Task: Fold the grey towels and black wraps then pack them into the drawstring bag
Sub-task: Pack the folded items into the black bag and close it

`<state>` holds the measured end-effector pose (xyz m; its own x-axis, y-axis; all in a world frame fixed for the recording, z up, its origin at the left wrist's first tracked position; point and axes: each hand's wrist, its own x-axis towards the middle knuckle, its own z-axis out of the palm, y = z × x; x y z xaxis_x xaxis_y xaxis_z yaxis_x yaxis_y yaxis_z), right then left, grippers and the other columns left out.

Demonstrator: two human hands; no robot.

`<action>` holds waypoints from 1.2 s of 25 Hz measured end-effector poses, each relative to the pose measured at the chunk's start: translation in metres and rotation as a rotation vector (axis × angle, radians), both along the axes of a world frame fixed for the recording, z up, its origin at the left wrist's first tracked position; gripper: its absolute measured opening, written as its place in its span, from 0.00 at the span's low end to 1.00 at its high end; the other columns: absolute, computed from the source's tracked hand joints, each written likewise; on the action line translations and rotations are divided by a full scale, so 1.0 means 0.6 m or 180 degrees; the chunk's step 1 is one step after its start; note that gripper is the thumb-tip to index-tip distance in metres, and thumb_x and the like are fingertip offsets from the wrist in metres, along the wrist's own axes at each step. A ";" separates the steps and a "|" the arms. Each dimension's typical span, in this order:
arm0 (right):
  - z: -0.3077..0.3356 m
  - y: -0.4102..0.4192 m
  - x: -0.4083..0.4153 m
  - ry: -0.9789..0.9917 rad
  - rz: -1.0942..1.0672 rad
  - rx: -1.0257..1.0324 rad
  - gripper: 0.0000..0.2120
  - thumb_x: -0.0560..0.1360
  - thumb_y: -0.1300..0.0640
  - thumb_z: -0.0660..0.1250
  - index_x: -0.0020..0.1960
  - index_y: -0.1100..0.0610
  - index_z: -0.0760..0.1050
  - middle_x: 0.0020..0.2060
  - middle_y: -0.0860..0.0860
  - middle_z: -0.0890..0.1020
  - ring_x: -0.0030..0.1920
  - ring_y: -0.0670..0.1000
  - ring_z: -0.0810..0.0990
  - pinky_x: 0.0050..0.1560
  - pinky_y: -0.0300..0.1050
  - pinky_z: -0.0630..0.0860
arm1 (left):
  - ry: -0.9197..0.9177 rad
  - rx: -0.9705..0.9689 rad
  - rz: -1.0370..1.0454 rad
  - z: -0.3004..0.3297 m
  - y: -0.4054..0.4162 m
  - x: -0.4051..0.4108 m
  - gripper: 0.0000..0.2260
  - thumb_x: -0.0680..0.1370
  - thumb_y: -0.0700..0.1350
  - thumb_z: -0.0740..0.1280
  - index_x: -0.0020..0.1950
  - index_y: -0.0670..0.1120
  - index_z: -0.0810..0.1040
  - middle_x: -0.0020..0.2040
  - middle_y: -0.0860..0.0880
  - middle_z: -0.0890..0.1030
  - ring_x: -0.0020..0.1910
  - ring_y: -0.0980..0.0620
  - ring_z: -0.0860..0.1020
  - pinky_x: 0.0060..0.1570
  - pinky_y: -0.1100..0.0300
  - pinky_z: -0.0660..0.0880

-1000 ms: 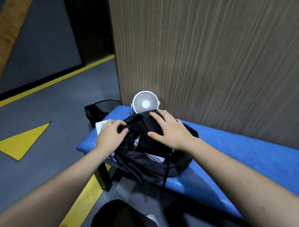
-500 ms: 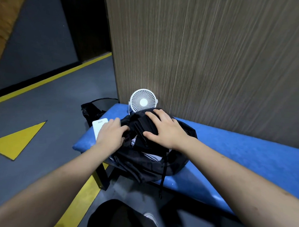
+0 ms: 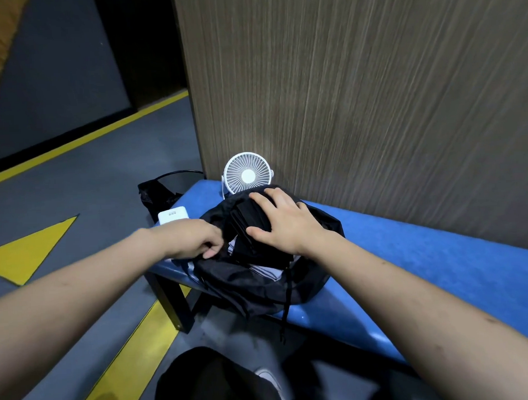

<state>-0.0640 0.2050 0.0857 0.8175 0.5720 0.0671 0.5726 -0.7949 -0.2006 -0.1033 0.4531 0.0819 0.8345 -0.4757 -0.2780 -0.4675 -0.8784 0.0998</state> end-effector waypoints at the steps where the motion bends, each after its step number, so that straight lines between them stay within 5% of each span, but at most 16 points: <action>1: 0.001 0.001 0.000 -0.0003 -0.0006 -0.0001 0.38 0.77 0.33 0.58 0.81 0.45 0.48 0.80 0.52 0.52 0.81 0.52 0.45 0.76 0.65 0.54 | 0.0043 -0.0086 0.0078 0.015 0.001 -0.007 0.12 0.75 0.37 0.64 0.38 0.53 0.72 0.47 0.62 0.80 0.45 0.61 0.76 0.48 0.60 0.74; 4: 0.002 0.003 -0.003 0.0016 -0.0030 0.0025 0.38 0.77 0.33 0.58 0.81 0.45 0.48 0.80 0.52 0.52 0.81 0.52 0.45 0.76 0.65 0.53 | 0.0024 -0.0265 0.0216 0.031 -0.021 -0.023 0.10 0.81 0.43 0.62 0.44 0.57 0.74 0.42 0.66 0.80 0.40 0.69 0.76 0.43 0.72 0.68; 7: 0.004 0.005 -0.007 0.0041 -0.0054 -0.0014 0.38 0.77 0.33 0.58 0.81 0.44 0.48 0.81 0.52 0.51 0.81 0.52 0.44 0.76 0.65 0.53 | 0.0017 -0.0294 0.0532 0.005 -0.052 -0.006 0.08 0.81 0.42 0.61 0.49 0.53 0.78 0.42 0.54 0.81 0.31 0.61 0.77 0.43 0.59 0.74; 9: 0.003 0.004 -0.007 0.0046 -0.0075 -0.0035 0.38 0.77 0.33 0.58 0.81 0.45 0.48 0.81 0.52 0.51 0.81 0.52 0.44 0.76 0.65 0.53 | 0.0086 0.0189 0.0582 -0.006 -0.061 0.008 0.06 0.78 0.45 0.68 0.54 0.51 0.76 0.51 0.52 0.78 0.39 0.61 0.76 0.46 0.56 0.73; 12: 0.000 0.003 -0.007 0.0046 -0.0099 -0.0027 0.38 0.77 0.33 0.58 0.81 0.45 0.48 0.80 0.52 0.51 0.81 0.52 0.44 0.76 0.65 0.54 | 0.0401 0.0517 0.0654 -0.012 -0.055 0.004 0.23 0.72 0.55 0.74 0.61 0.53 0.69 0.58 0.51 0.76 0.55 0.48 0.76 0.52 0.53 0.73; 18: -0.001 0.006 -0.001 0.0030 -0.0094 -0.0008 0.38 0.77 0.32 0.58 0.81 0.45 0.48 0.80 0.52 0.52 0.81 0.52 0.46 0.76 0.64 0.54 | 0.0249 0.0864 0.0332 -0.028 -0.040 -0.028 0.25 0.76 0.59 0.69 0.70 0.56 0.69 0.62 0.53 0.69 0.57 0.47 0.76 0.51 0.54 0.71; 23: 0.000 0.009 -0.002 0.0016 -0.0109 -0.0031 0.38 0.77 0.32 0.58 0.81 0.45 0.48 0.80 0.52 0.52 0.81 0.52 0.46 0.76 0.65 0.54 | -0.0272 0.0218 0.0186 -0.007 -0.029 -0.060 0.13 0.77 0.56 0.68 0.60 0.58 0.76 0.48 0.58 0.66 0.46 0.55 0.74 0.47 0.57 0.72; 27: 0.003 0.011 -0.004 0.0031 -0.0130 -0.0031 0.38 0.78 0.33 0.58 0.81 0.45 0.48 0.80 0.52 0.52 0.81 0.53 0.46 0.76 0.65 0.56 | -0.0204 -0.0301 -0.0153 0.019 -0.041 -0.093 0.04 0.78 0.51 0.68 0.52 0.56 0.78 0.54 0.62 0.72 0.45 0.71 0.70 0.46 0.65 0.69; 30: 0.006 0.012 -0.005 0.0114 -0.0155 -0.0029 0.38 0.78 0.33 0.58 0.81 0.45 0.47 0.80 0.52 0.51 0.81 0.52 0.46 0.75 0.65 0.59 | -0.0031 -0.0497 -0.0216 0.039 -0.053 -0.104 0.01 0.80 0.50 0.66 0.51 0.56 0.76 0.51 0.63 0.76 0.46 0.68 0.71 0.49 0.65 0.70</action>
